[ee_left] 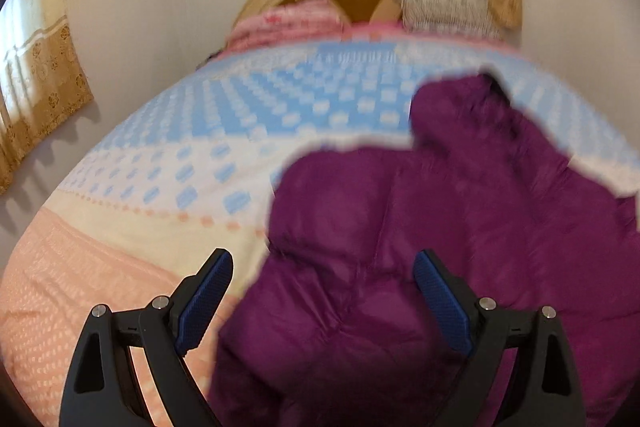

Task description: Fold large clothes

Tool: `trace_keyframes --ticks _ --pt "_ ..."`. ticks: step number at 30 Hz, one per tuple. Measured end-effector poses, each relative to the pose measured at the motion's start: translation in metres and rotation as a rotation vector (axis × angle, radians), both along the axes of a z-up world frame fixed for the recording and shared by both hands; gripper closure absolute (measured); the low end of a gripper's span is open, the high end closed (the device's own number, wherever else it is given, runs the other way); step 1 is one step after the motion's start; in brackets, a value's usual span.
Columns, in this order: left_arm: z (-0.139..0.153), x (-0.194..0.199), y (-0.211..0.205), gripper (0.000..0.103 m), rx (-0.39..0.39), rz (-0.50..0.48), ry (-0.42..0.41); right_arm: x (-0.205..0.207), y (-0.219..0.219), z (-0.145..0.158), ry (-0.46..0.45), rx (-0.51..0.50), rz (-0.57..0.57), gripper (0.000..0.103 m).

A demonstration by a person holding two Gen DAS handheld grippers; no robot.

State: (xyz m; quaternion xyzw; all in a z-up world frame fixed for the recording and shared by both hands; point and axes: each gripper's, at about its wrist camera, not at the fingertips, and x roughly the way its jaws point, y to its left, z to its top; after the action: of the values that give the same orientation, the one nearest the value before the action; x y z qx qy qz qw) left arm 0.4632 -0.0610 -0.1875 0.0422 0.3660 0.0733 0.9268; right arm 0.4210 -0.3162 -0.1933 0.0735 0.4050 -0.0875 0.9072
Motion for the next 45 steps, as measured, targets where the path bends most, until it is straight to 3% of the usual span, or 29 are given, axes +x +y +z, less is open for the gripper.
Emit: trace_keyframes --ticks 3,12,15,17,19,23,27,33,36,45 --pt "-0.024 0.005 -0.001 0.011 0.0 0.005 0.049 0.006 0.003 -0.024 0.042 -0.024 0.0 0.074" --pt "-0.033 0.009 -0.001 0.008 -0.015 -0.002 0.08 -0.002 0.005 -0.041 0.016 -0.073 0.016 0.076" --pt "-0.022 0.006 0.004 0.008 -0.018 0.001 0.074 0.0 0.004 -0.039 0.033 -0.076 0.025 0.076" --pt "0.006 -0.007 0.011 0.008 -0.074 -0.034 0.026 -0.002 0.0 -0.025 0.052 -0.036 0.047 0.076" --pt "0.033 -0.015 0.016 0.008 -0.096 -0.06 -0.063 -0.008 -0.005 0.003 -0.002 -0.019 0.048 0.071" --pt "0.062 0.011 0.018 0.008 -0.104 -0.034 -0.129 0.005 -0.015 0.048 -0.091 -0.016 0.015 0.071" --pt "0.045 0.054 0.013 0.008 -0.108 0.02 -0.073 0.048 -0.019 0.045 -0.082 0.003 -0.033 0.071" --pt "-0.009 0.095 0.011 0.008 -0.045 0.079 0.044 0.103 -0.022 -0.006 0.013 0.002 -0.068 0.071" --pt "-0.025 0.097 0.011 0.008 -0.056 0.067 0.083 0.106 -0.03 -0.032 0.038 0.01 -0.076 0.071" --pt "-0.036 0.102 0.003 0.008 -0.02 0.073 0.13 0.098 -0.029 -0.037 -0.016 -0.005 -0.08 0.071"
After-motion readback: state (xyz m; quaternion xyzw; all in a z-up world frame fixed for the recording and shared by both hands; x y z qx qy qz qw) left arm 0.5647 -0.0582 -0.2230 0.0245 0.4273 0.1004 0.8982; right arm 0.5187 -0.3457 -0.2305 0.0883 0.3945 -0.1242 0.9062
